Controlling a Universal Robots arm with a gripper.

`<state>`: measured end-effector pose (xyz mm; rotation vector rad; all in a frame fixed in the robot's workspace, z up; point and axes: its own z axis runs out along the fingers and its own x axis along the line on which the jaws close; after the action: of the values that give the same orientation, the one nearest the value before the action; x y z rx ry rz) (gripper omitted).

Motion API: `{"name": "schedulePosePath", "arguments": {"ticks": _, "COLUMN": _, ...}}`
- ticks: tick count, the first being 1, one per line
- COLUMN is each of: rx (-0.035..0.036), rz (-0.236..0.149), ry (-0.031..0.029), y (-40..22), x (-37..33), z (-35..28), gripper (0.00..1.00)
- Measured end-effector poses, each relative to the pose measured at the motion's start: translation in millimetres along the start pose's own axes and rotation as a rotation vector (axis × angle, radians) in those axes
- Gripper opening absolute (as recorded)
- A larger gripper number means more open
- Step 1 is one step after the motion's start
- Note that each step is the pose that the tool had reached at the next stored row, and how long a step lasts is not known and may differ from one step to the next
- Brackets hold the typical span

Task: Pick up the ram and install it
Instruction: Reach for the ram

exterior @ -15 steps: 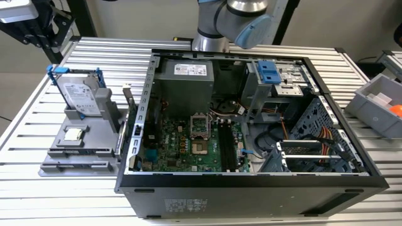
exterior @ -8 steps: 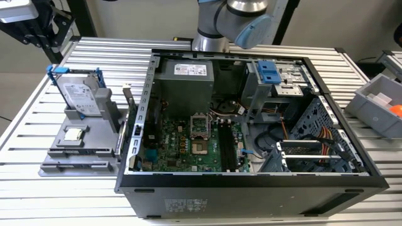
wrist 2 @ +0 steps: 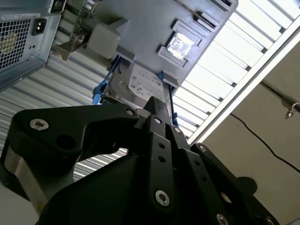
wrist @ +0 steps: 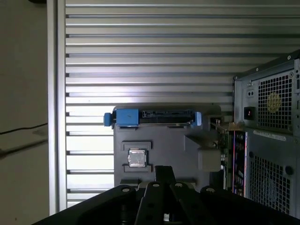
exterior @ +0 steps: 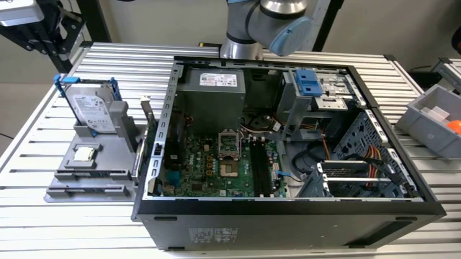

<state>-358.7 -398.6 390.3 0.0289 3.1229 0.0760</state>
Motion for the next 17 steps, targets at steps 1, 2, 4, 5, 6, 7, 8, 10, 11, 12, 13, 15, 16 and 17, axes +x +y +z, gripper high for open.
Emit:
{"name": "schedulePosePath", "arguments": {"ticks": 1, "rx": 0.0, "rz": 0.0, "ry": 0.0001, "y": -0.4, "x": 0.0, "z": 0.0, "gripper": 0.0}}
{"name": "schedulePosePath", "arguments": {"ticks": 2, "rx": -0.0001, "rz": 0.0, "ry": 0.0004, "y": -1.0, "x": -0.1, "z": 0.0, "gripper": 0.0}}
{"name": "schedulePosePath", "arguments": {"ticks": 4, "rx": -0.0001, "rz": 0.0, "ry": 0.0007, "y": -2.0, "x": -0.3, "z": 0.0, "gripper": 0.0}}
{"name": "schedulePosePath", "arguments": {"ticks": 5, "rx": 0.0, "rz": 0.0, "ry": 0.0009, "y": -2.1, "x": -0.3, "z": 0.0, "gripper": 0.0}}
{"name": "schedulePosePath", "arguments": {"ticks": 6, "rx": -0.0001, "rz": 0.0, "ry": 0.0008, "y": -2.2, "x": -0.3, "z": 0.1, "gripper": 0.0}}
{"name": "schedulePosePath", "arguments": {"ticks": 7, "rx": -0.0001, "rz": 0.0, "ry": 0.0008, "y": -2.5, "x": -0.3, "z": 0.1, "gripper": 0.0}}
{"name": "schedulePosePath", "arguments": {"ticks": 8, "rx": 0.0001, "rz": 0.0, "ry": 0.001, "y": -3.0, "x": -0.3, "z": 0.1, "gripper": 0.0}}
{"name": "schedulePosePath", "arguments": {"ticks": 10, "rx": -0.0001, "rz": 0.0, "ry": 0.0013, "y": -4.1, "x": -0.4, "z": 0.1, "gripper": 0.0}}
{"name": "schedulePosePath", "arguments": {"ticks": 11, "rx": 0.0, "rz": 0.0, "ry": 0.0017, "y": -4.6, "x": -0.4, "z": 0.1, "gripper": 0.0}}
{"name": "schedulePosePath", "arguments": {"ticks": 12, "rx": -0.0001, "rz": 0.0, "ry": 0.0019, "y": -5.2, "x": -0.4, "z": 0.2, "gripper": 0.0}}
{"name": "schedulePosePath", "arguments": {"ticks": 13, "rx": 0.0, "rz": 0.0, "ry": 0.0025, "y": -6.1, "x": -0.4, "z": 0.1, "gripper": 0.0}}
{"name": "schedulePosePath", "arguments": {"ticks": 15, "rx": 0.0, "rz": 0.0, "ry": 0.0034, "y": -7.8, "x": -0.4, "z": 0.1, "gripper": 0.0}}
{"name": "schedulePosePath", "arguments": {"ticks": 16, "rx": 0.0, "rz": 0.0, "ry": 0.0038, "y": -8.6, "x": -0.4, "z": 0.1, "gripper": 0.0}}
{"name": "schedulePosePath", "arguments": {"ticks": 17, "rx": 0.0, "rz": 0.0, "ry": 0.0041, "y": -9.2, "x": -0.4, "z": 0.1, "gripper": 0.0}}
